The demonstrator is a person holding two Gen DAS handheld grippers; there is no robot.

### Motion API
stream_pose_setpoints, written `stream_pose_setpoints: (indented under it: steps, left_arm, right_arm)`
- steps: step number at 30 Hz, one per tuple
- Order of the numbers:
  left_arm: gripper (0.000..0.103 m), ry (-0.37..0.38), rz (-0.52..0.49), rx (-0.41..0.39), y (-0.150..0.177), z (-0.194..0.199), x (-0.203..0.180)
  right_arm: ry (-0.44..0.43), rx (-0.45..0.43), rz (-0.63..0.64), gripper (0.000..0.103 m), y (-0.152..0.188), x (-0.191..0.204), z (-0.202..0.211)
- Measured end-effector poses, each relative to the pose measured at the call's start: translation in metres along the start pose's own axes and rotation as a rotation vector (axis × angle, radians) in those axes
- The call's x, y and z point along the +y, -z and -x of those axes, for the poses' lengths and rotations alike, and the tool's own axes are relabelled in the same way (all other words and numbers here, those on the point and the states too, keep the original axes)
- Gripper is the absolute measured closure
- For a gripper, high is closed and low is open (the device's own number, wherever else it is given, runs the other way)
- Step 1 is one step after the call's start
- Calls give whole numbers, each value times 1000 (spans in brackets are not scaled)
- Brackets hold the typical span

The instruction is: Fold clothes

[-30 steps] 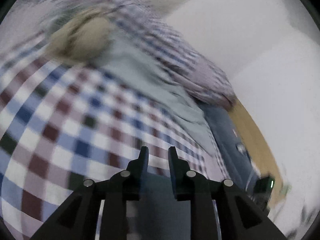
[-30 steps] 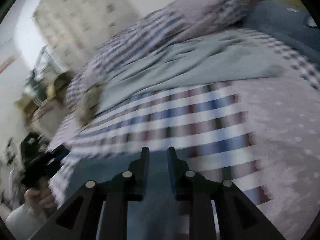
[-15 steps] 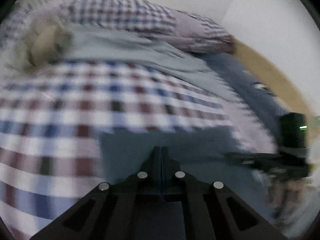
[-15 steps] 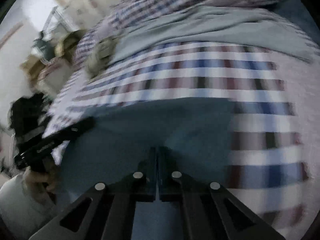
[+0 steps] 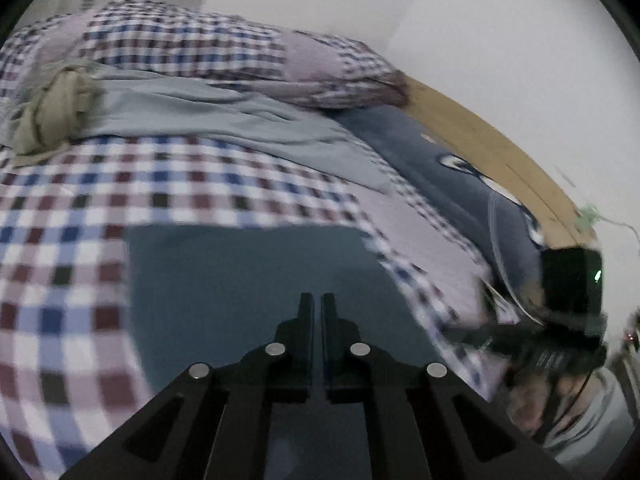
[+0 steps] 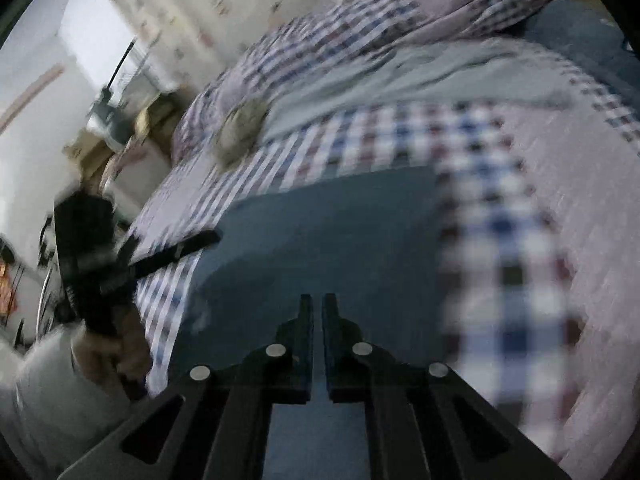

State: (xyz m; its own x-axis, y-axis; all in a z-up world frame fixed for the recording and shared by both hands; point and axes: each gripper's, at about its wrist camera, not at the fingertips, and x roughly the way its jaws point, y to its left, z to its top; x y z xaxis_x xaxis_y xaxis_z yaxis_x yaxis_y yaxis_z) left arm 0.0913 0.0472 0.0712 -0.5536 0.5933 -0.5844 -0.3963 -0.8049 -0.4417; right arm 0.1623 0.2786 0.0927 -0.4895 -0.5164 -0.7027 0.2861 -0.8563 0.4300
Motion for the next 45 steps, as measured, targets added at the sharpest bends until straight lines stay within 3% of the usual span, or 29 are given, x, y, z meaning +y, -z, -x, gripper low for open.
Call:
stream_pose_setpoints:
  steps: [3,4,8,11,14,18,24,28,33,39,45]
  left_arm:
    - [102,39,-8,40,24,4,-21]
    - [102,43,-7,57,32,3,-24]
    - [102,-88,-20,104,66,3,-33]
    - [102,-176,33,82,75,14,-22]
    - [102,-177,63,60,80,32,-17]
    - [102,-98,45,52,102,56,-35]
    - [102,-40,-34,161,138,55,-72]
    - [102,-85,-68,231,150,38,-83]
    - [102,-145,-35,328,163,19,-73]
    - [102,-143,3,330,167,21,-66]
    - [102,-148,9,352,173,21,-62]
  right_arm:
    - [-10,77,51,99,40,28,-8]
    - [33,105,70,99,51,31,-13]
    - [142,91,41,103,68,23,0]
    - [192,43,-11,103,75,15,19]
    - [240,3,-23,103,85,16,38]
    - [286,-15,29,98,99,33,49]
    - [318,11,139,98,116,71,44]
    - [325,10,197,98,127,89,44]
    - [318,24,243,98,134,100,36]
    - [308,30,242,98,133,98,30]
    - [340,123,223,98,142,80,9]
